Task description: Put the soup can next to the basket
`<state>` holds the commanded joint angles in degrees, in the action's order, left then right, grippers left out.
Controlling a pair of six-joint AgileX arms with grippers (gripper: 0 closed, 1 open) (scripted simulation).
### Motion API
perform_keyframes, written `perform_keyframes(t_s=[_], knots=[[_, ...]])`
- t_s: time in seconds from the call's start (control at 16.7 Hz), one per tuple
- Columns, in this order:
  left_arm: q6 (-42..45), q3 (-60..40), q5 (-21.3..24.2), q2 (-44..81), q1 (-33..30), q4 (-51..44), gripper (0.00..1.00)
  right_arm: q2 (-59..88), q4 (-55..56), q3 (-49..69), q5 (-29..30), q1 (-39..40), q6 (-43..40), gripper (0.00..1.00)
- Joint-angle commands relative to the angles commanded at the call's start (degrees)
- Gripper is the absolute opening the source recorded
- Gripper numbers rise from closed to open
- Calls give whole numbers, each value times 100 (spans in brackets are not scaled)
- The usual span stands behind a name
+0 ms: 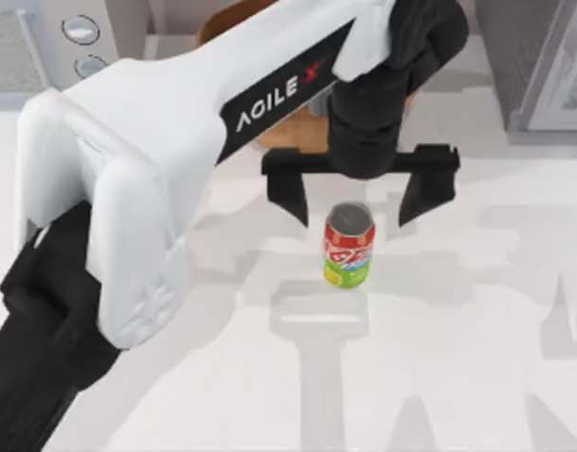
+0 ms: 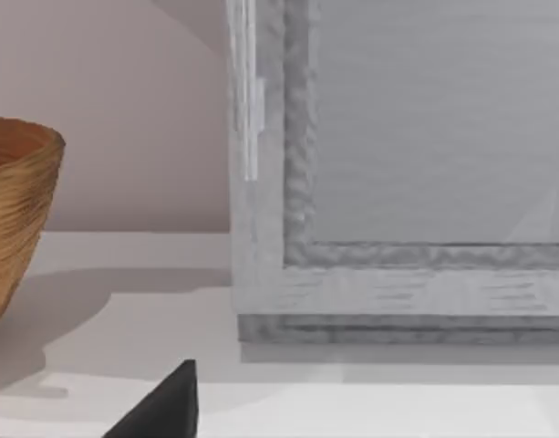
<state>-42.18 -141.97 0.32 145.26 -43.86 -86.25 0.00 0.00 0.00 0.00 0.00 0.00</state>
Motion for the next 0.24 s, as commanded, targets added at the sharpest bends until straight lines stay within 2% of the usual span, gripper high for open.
perform_keyframes(t_s=[0.24], knots=[[12,-502,0,91,1,-446,100,0,0,0,0,0,0,100]])
